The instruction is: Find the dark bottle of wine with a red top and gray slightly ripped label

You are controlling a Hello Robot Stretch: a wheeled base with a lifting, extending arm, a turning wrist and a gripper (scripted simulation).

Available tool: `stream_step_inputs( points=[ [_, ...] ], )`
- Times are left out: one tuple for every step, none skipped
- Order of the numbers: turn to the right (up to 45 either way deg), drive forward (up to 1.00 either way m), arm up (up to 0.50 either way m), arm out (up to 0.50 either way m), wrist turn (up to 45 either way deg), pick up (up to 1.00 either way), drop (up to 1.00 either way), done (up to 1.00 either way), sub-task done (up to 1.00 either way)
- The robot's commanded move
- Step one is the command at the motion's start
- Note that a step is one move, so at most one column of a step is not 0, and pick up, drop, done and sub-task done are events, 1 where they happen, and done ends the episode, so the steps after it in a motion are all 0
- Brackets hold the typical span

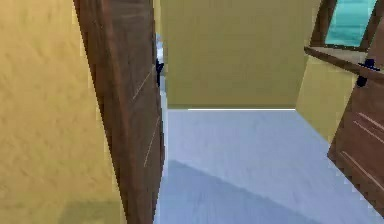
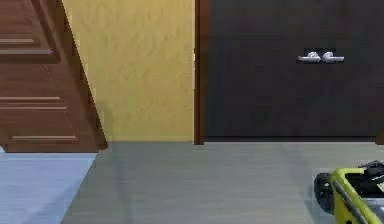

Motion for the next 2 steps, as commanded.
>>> stream_step_inputs(
  points=[
    [-45.0, 0.0, 0.0, 0.0, 0.0, 0.0, 0.0, 0.0, 0.0],
    [-45.0, 0.0, 0.0, 0.0, 0.0, 0.0, 0.0, 0.0, 0.0]
  ],
)
